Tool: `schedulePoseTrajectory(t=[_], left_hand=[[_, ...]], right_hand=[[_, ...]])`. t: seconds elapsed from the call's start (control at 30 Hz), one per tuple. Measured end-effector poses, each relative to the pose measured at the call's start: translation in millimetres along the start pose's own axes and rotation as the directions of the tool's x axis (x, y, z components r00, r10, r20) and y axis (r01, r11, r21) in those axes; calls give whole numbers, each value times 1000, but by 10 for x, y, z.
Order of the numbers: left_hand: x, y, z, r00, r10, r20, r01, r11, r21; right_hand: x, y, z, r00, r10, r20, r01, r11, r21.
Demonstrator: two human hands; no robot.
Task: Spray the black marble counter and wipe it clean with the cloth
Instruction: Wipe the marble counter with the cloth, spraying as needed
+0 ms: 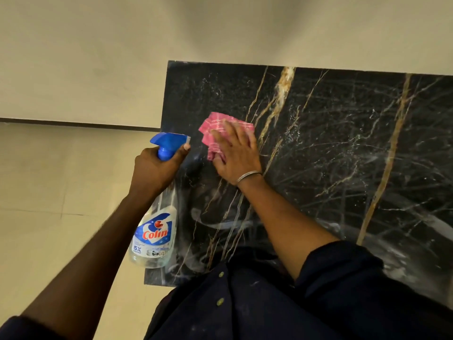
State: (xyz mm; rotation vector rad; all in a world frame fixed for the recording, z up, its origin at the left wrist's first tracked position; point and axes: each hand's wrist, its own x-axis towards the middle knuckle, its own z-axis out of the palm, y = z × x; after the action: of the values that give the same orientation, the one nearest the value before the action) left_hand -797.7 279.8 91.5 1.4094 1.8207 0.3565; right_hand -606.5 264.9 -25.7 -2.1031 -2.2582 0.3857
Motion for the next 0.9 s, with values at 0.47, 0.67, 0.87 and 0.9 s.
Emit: schedulePoseTrajectory(t=[0.47,0.67,0.87,0.9], left_hand=[[-77,62,41,1000,-7,22,8,999,-35],[124,234,116,1000,8,24,-7,999,-45],[270,504,297,995,82,65,-75,992,-99],[262,525,325,994,83,74,-74,991,-113]], right_hand=[[455,220,-206,947,321,34,-322,943,81],[600,74,-227,994,67,91,-61,996,-65],[315,1045,-354,962,270,-41,-272,962,-36],[267,1247,-391,944,327,-51,-328,944,-24]])
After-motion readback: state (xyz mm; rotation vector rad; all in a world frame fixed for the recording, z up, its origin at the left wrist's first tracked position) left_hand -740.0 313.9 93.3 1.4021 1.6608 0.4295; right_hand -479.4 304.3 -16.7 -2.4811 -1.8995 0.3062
